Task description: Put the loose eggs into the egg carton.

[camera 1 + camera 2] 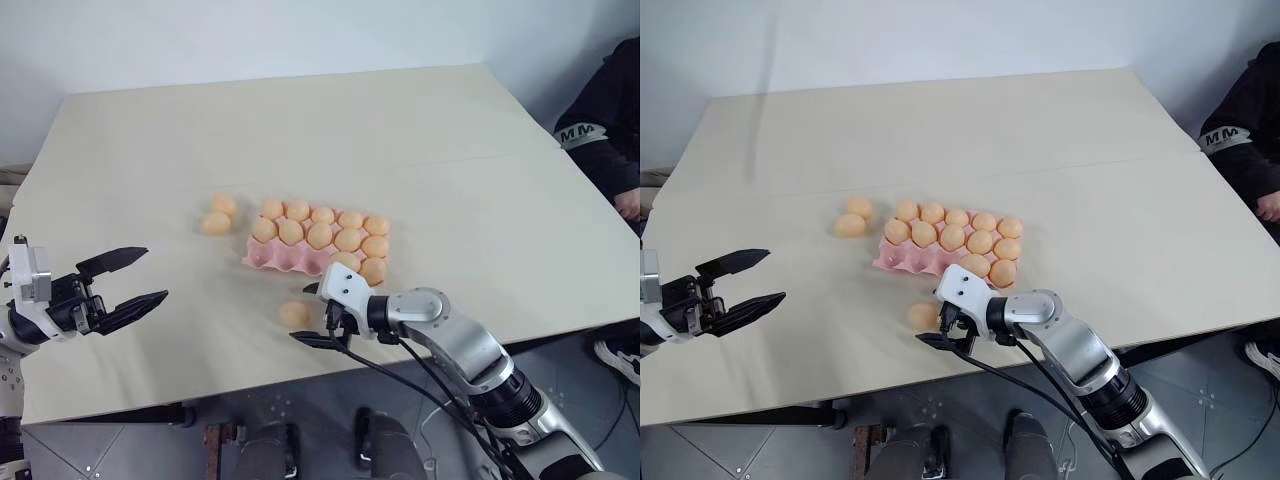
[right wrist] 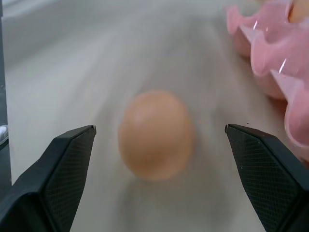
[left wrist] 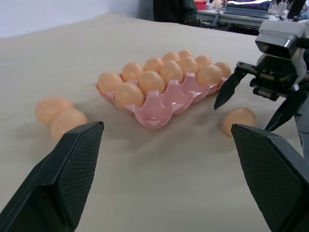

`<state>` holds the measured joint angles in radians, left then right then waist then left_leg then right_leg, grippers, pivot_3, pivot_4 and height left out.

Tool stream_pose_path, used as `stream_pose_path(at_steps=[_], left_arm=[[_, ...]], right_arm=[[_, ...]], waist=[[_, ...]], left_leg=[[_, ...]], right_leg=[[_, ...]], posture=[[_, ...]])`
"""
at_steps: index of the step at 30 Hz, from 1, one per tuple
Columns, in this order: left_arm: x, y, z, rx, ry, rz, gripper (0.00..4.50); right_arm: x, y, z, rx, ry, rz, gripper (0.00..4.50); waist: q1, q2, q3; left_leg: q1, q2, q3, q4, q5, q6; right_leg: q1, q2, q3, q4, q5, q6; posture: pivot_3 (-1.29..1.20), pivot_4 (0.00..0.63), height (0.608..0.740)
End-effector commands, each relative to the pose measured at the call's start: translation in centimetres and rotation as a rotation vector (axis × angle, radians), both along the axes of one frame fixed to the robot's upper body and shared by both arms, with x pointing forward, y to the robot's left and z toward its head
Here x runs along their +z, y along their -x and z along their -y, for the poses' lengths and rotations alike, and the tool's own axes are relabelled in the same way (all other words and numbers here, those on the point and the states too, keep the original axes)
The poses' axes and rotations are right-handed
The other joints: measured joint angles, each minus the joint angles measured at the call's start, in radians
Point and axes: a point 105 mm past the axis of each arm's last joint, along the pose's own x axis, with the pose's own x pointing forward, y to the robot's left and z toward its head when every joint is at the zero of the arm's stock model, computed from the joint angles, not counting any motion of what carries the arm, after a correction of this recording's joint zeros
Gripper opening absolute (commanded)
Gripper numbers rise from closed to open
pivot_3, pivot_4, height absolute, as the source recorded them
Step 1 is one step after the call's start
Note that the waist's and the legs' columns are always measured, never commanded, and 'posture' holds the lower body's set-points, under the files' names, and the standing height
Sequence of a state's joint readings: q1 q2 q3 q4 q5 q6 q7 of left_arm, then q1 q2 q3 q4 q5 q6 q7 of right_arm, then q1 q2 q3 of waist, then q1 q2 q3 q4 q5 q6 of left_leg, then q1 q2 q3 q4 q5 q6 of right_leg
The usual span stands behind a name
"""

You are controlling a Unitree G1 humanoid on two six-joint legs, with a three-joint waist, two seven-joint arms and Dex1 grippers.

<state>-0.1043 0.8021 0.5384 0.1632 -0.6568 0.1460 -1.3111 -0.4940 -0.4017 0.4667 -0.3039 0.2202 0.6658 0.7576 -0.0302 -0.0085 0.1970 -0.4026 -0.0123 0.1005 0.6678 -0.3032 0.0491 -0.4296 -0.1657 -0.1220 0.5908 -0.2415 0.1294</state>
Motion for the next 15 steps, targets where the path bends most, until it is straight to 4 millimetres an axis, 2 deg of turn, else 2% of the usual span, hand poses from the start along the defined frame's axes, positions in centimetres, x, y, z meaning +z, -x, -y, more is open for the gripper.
stream_pose_path(at_steps=[1,8,15], left_arm=[[1.2,0.8,0.1,-0.018,0.004,0.054,4.50],[-0.1,3.1,1.8,-0.154,-0.025,-0.014,4.50],[-0.3,3.1,2.4,-0.149,-0.005,0.020,4.50]], right_arm=[[0.7,0.3,-1.0,0.039,-0.037,0.020,4.49],[0.5,0.3,-1.3,0.059,-0.049,0.007,4.49],[0.4,-0.2,-1.3,0.062,-0.050,0.005,4.49]], waist=[[-0.001,0.000,0.000],[0.000,0.000,0.000],[0.001,0.000,0.000]], left_leg=[[0.000,0.000,0.000,0.000,0.000,0.000],[0.000,0.001,0.000,0.000,0.000,0.000],[0.000,0.001,0.001,0.000,-0.001,-0.003]], right_leg=[[0.000,0.000,0.000,0.000,0.000,0.000],[0.000,0.000,0.000,0.000,0.000,0.000],[0.000,0.000,0.000,0.000,0.000,-0.001]], posture=[[0.00,0.150,0.740],[0.00,0.150,0.740],[0.00,0.150,0.740]])
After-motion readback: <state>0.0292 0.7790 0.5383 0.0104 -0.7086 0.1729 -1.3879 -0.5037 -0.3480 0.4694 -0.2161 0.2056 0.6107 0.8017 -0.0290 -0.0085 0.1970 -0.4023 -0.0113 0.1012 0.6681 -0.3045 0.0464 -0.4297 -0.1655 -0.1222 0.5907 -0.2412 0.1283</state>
